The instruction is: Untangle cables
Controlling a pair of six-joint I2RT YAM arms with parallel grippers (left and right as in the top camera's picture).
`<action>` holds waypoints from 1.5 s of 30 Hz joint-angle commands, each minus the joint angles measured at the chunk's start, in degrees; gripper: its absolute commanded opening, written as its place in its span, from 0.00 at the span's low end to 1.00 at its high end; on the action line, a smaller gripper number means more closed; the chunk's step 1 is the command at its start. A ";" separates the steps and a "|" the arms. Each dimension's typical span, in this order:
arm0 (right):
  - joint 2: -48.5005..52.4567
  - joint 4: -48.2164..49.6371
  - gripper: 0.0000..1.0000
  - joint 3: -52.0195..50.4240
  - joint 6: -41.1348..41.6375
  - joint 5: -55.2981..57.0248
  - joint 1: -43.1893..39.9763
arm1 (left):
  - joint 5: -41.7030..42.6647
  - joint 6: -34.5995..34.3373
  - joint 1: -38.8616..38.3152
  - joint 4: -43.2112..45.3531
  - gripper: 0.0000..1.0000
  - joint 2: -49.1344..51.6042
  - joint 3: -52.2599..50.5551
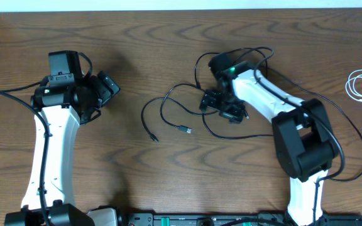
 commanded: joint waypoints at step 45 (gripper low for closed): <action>-17.59 -16.22 0.01 10.14 -33.27 15.15 -5.79 | -0.33 -0.48 0.20 -0.17 0.98 0.28 0.31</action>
